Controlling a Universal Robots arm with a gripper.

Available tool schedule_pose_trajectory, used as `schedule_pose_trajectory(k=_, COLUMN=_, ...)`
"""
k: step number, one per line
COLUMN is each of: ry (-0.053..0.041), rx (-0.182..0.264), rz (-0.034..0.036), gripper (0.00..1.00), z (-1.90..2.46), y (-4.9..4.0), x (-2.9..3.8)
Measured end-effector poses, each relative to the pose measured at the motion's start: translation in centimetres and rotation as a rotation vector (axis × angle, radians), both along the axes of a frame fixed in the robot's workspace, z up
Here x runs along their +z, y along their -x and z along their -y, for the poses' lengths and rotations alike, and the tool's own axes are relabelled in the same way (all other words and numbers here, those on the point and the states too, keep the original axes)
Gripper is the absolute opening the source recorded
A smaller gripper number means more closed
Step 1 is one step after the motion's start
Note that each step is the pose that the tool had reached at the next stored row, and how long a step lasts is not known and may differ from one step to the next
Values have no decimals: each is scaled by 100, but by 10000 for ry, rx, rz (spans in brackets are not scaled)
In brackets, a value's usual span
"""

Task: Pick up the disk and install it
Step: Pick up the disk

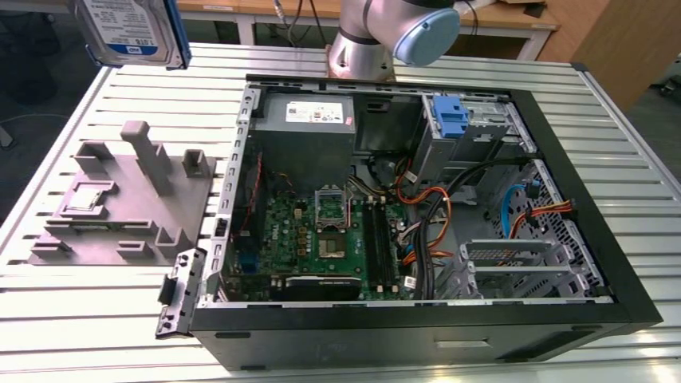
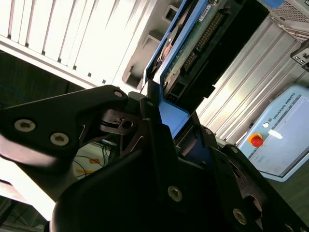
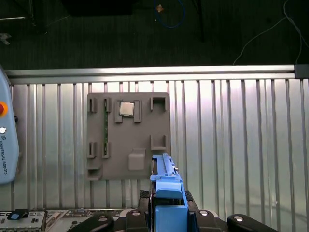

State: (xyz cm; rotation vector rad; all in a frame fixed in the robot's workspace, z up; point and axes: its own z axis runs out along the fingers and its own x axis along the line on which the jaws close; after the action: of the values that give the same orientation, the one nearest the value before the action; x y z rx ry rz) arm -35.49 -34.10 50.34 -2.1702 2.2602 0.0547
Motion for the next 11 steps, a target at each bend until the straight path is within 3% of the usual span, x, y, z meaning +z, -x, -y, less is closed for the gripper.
schedule_pose_trajectory(k=11, ry=-1, rx=1, rz=1, gripper=36, z=0, y=-41, x=0)
